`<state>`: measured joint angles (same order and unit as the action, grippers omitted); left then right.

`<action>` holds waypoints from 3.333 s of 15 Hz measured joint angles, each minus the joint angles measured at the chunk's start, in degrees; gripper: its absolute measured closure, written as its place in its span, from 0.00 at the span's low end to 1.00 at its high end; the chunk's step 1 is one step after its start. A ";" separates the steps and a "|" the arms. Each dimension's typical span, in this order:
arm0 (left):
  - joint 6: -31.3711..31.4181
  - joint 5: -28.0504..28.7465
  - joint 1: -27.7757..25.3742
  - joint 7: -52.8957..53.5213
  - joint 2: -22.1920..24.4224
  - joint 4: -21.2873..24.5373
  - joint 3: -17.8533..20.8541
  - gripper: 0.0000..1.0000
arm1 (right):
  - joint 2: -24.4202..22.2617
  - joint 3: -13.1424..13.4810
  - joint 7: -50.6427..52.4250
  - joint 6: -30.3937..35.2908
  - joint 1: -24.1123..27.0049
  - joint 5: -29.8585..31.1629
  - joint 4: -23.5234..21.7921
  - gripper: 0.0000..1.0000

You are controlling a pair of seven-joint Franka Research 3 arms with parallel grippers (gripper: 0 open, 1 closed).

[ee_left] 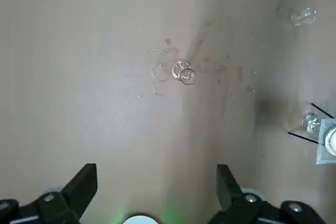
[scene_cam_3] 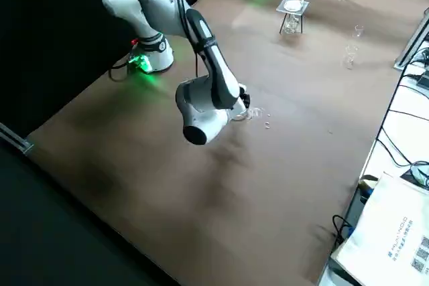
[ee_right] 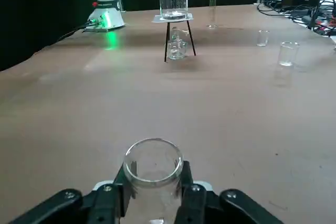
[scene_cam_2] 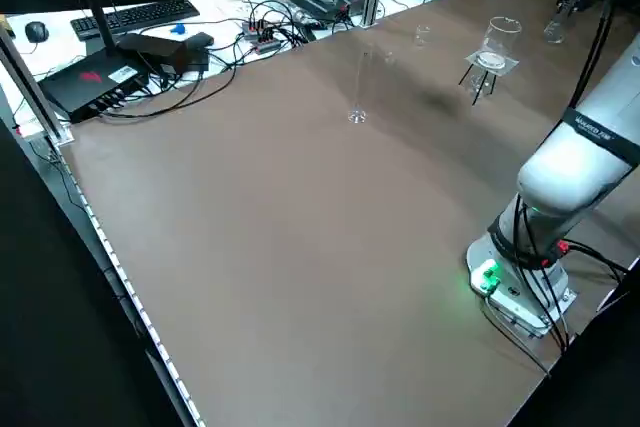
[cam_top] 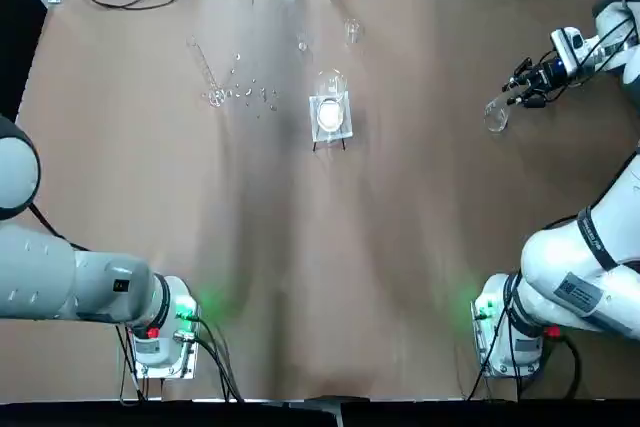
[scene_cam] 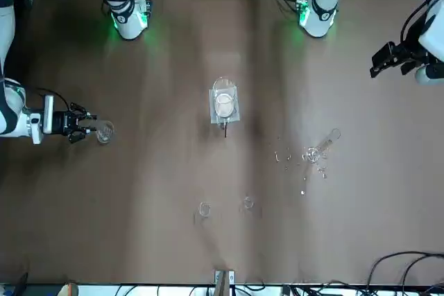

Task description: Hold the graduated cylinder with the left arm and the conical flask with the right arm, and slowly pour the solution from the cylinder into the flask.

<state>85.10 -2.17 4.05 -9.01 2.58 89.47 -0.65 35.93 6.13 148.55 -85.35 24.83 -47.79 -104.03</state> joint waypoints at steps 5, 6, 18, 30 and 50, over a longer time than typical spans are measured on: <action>0.06 0.00 0.69 1.33 0.06 -0.01 0.94 0.00 | 1.31 -0.07 -0.03 0.45 0.28 -1.82 0.02 0.34; 0.28 0.00 0.68 2.67 0.06 -0.01 1.04 0.00 | 1.88 -0.05 -0.09 0.44 0.47 -2.11 0.26 0.15; 2.28 0.11 0.72 4.16 -0.01 0.02 1.27 0.00 | 1.52 0.02 -16.09 3.94 8.56 4.46 10.05 0.00; 2.41 0.11 0.77 4.16 -0.32 0.03 1.30 0.00 | -7.58 -1.07 -56.29 5.33 -4.64 15.19 20.90 0.00; 2.43 0.12 0.59 4.18 -0.37 0.02 1.40 0.00 | -16.43 -1.00 -110.00 -2.40 -16.24 28.55 26.79 0.00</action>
<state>87.53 -2.05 4.64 -4.83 2.21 89.49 0.75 19.50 5.13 38.55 -87.75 8.58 -19.24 -77.24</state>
